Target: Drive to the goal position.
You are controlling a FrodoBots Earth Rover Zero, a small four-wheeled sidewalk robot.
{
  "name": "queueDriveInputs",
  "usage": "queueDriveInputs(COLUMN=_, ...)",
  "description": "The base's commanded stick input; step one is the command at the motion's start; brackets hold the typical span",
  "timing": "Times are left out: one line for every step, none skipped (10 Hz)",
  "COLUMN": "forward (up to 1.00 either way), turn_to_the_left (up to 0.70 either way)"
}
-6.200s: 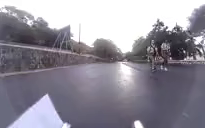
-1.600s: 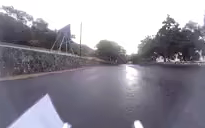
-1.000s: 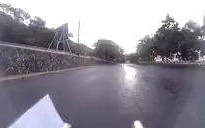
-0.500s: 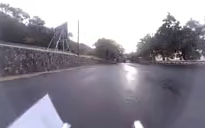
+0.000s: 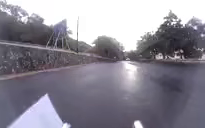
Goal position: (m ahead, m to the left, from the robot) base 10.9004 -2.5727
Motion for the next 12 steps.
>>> queueDriveInputs(forward=0.50, turn_to_the_left=-0.21)
queueDriveInputs(forward=0.50, turn_to_the_left=0.00)
queueDriveInputs(forward=0.50, turn_to_the_left=0.00)
queueDriveInputs(forward=0.50, turn_to_the_left=0.00)
queueDriveInputs(forward=0.50, turn_to_the_left=0.00)
queueDriveInputs(forward=0.50, turn_to_the_left=-0.09)
queueDriveInputs(forward=0.50, turn_to_the_left=-0.29)
queueDriveInputs(forward=0.50, turn_to_the_left=-0.35)
queueDriveInputs(forward=0.50, turn_to_the_left=-0.07)
queueDriveInputs(forward=0.50, turn_to_the_left=0.00)
queueDriveInputs(forward=0.50, turn_to_the_left=0.00)
queueDriveInputs(forward=0.50, turn_to_the_left=-0.23)
